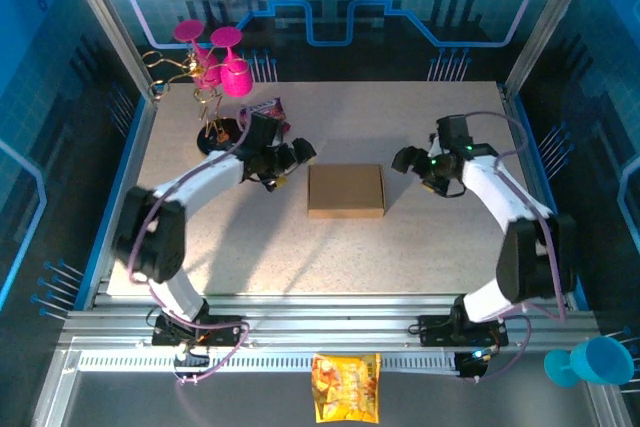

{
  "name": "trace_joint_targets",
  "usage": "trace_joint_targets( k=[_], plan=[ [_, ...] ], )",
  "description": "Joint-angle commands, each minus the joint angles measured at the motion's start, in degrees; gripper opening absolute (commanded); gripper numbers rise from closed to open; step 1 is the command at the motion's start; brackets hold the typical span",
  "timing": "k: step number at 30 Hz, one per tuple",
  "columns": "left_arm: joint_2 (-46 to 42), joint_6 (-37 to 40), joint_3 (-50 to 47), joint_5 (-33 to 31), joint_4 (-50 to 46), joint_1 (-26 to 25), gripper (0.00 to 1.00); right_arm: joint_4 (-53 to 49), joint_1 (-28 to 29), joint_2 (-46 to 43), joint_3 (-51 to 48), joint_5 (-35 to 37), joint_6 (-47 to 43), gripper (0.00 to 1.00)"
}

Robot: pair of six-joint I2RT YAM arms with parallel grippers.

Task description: Fold the paper box

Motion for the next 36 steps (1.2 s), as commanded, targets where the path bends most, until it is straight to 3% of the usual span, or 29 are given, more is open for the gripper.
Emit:
trace_joint_targets(
  k=[1,3,6,8,10,11,12,14,17,19,22,26,32,36],
  plan=[
    [-11.9,5.2,-2.8,-9.4,-7.8,0.1,0.99,-1.4,-0.7,-10.4,-0.3,15.3,-3.3,1.0],
    [-19.7,6.9,-7.1,-13.5,-8.5,0.0,0.99,0.1,-0.9,-15.5,-2.0,21.1,-3.6,1.0],
    [-32.3,7.7,-13.7,-26.0,-12.5,0.2,0.99,1.0,-0.7,-19.7,-4.4,31.9,-2.2,1.0],
    [-39.3,4.6,-17.2,-40.1,-17.1,0.2,0.99,3.1,-0.5,-20.9,-7.6,40.6,-2.1,1.0],
    [-43.1,0.0,-20.6,-53.4,-21.6,0.3,0.99,8.7,-0.7,-22.1,-12.1,44.1,-6.1,1.0],
    [-44.7,2.6,-23.2,-58.0,-20.5,0.6,0.99,16.0,-0.7,-23.0,-17.2,43.6,-11.4,1.0],
    [-46.3,10.1,-26.6,-59.2,-14.9,0.7,0.99,22.4,-0.4,-23.9,-21.2,43.5,-14.5,1.0],
    [-49.9,28.0,-35.6,-59.1,2.2,0.8,0.99,37.4,0.6,-24.9,-29.8,44.5,-21.4,1.0],
    [-50.4,37.3,-43.2,-55.5,14.7,3.7,0.99,46.1,2.0,-21.3,-33.8,44.0,-28.9,1.0],
    [-47.4,38.5,-45.0,-50.9,17.8,6.5,0.99,45.7,2.4,-17.2,-33.2,42.0,-31.3,1.0],
    [-41.2,40.2,-47.4,-44.2,25.3,8.6,0.99,54.4,2.8,-11.8,-35.8,36.1,-33.6,1.0],
    [-33.0,40.1,-50.8,-41.1,40.0,10.1,0.99,61.2,2.9,-5.7,-36.2,31.0,-36.3,1.0],
    [-23.8,41.9,-48.4,-33.8,50.0,15.4,0.99,74.3,0.9,0.7,-36.2,21.7,-36.6,1.0],
    [-20.0,42.2,-49.0,-30.1,58.5,19.1,0.99,79.0,0.6,3.0,-37.9,20.4,-36.6,1.0]
  ],
)
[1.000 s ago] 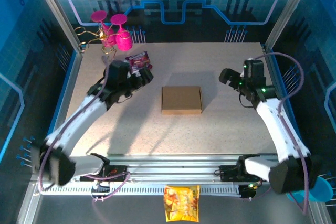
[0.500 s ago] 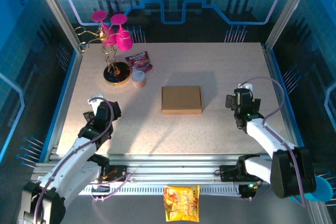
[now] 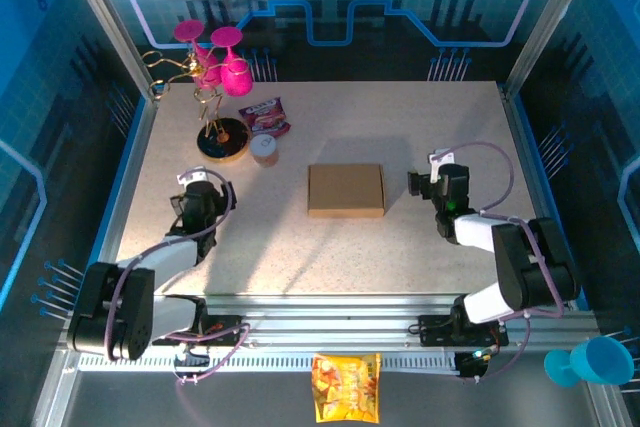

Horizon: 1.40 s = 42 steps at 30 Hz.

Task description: Fold the paper box

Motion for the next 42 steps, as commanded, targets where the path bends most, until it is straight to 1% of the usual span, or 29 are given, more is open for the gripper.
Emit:
trace_joint_targets(
  k=[1,2,4,6,8,9,10,12,13,14,15,16,17,18,19,20,21,30,32,34,42],
  plan=[
    [2.1,1.3,-0.1,5.7,13.1,2.8,0.99,12.2,-1.0,0.9,-2.8,-2.9,-0.3,1.0],
    [2.8,1.5,-0.7,6.4,15.7,3.1,0.99,14.9,-1.1,1.1,-4.7,-2.3,0.5,1.0],
    [4.1,1.9,-1.8,7.0,20.6,3.2,0.99,28.1,-0.9,4.2,-9.2,-1.7,-0.5,1.0],
    [7.5,2.8,-4.5,7.8,29.3,3.1,0.99,27.3,-1.2,2.5,-10.7,-1.9,0.5,1.0],
    [14.0,3.7,-7.3,8.2,43.3,3.4,0.99,31.7,-1.2,3.8,-11.8,-1.2,0.2,1.0],
    [14.1,4.1,-7.5,10.6,43.1,3.4,0.99,30.9,-1.2,3.2,-11.8,-1.0,0.5,1.0],
    [13.4,4.4,-6.9,11.5,40.2,3.2,0.99,30.7,-1.2,3.2,-11.8,-0.9,0.6,1.0],
    [14.8,4.5,-6.1,11.8,40.4,3.2,0.99,30.5,-1.0,3.4,-11.4,-0.1,0.4,1.0],
    [16.9,4.3,-6.0,11.0,41.7,3.2,1.0,29.2,-0.9,3.3,-10.9,0.3,0.5,1.0],
    [19.7,4.9,-5.9,11.1,46.3,3.4,0.99,28.8,-0.8,3.4,-10.5,0.6,0.4,1.0],
    [19.1,4.5,-5.6,11.3,44.1,3.4,0.99,27.8,-0.7,3.3,-10.0,0.9,0.3,1.0],
    [16.8,3.9,-4.3,11.2,37.7,3.4,1.0,26.0,-0.7,3.3,-9.3,0.8,0.5,1.0],
    [16.5,4.2,-2.9,11.8,35.1,3.3,0.99,23.9,-0.7,3.4,-8.1,0.6,0.4,1.0],
    [17.2,4.8,-2.0,12.5,35.0,3.3,0.99,21.6,-0.7,3.4,-6.9,0.0,0.2,1.0],
    [17.4,5.2,-0.8,13.5,32.8,3.3,0.99,18.9,-0.7,3.4,-5.4,-0.5,0.1,1.0],
    [16.9,5.4,0.7,14.5,29.2,3.3,0.99,17.6,-1.1,3.3,-4.7,-1.2,0.3,1.0],
    [17.0,5.6,1.6,14.9,27.8,3.3,0.99,17.5,-1.6,3.3,-4.8,-2.0,0.7,1.0],
    [17.3,6.2,1.7,13.9,28.1,2.8,0.99,17.8,-1.5,3.3,-5.0,-1.6,0.5,1.0],
    [17.4,6.3,1.8,13.4,28.1,2.5,0.99,20.0,-0.5,3.4,-6.0,0.6,0.1,1.0],
    [17.4,6.4,1.8,13.3,28.0,2.4,0.99,21.7,-0.1,3.5,-6.8,0.8,-0.2,1.0],
    [17.4,6.4,1.8,13.3,28.1,2.5,0.99,18.6,-0.5,3.5,-5.2,0.2,0.1,1.0]
  ],
)
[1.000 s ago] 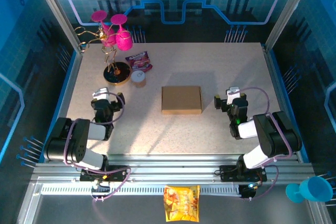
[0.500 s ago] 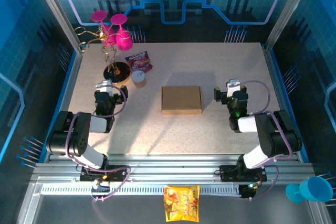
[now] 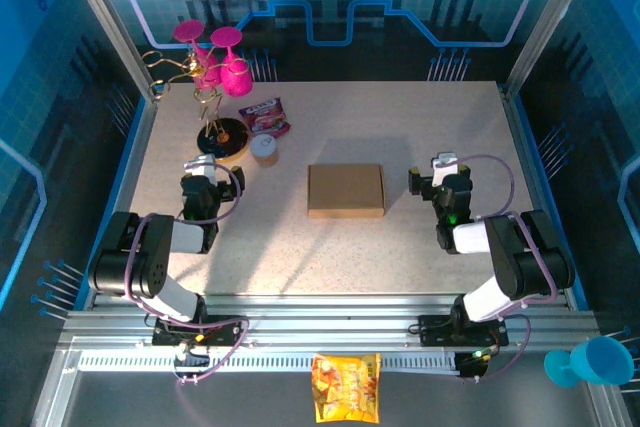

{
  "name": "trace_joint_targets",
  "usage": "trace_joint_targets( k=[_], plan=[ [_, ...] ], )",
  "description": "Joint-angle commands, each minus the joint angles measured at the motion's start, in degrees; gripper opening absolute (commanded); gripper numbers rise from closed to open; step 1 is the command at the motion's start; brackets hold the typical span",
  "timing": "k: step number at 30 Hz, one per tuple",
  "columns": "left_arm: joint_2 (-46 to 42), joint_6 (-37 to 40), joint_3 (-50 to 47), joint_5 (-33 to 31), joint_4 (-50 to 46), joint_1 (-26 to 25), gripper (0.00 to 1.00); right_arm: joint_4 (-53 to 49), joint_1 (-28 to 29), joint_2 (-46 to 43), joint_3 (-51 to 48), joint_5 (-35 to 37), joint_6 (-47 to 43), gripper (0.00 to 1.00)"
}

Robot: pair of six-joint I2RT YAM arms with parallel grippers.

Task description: Fold the paper box

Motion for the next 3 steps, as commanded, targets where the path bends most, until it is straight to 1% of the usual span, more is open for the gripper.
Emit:
trace_joint_targets(
  k=[1,3],
  plan=[
    [-0.3,1.3,0.8,0.0,0.3,-0.3,0.99,0.0,-0.1,0.2,0.8,0.3,0.1,1.0],
    [-0.3,1.2,0.8,-0.1,0.3,-0.3,0.99,1.7,0.4,0.3,0.1,0.7,-0.4,1.0]
  ],
)
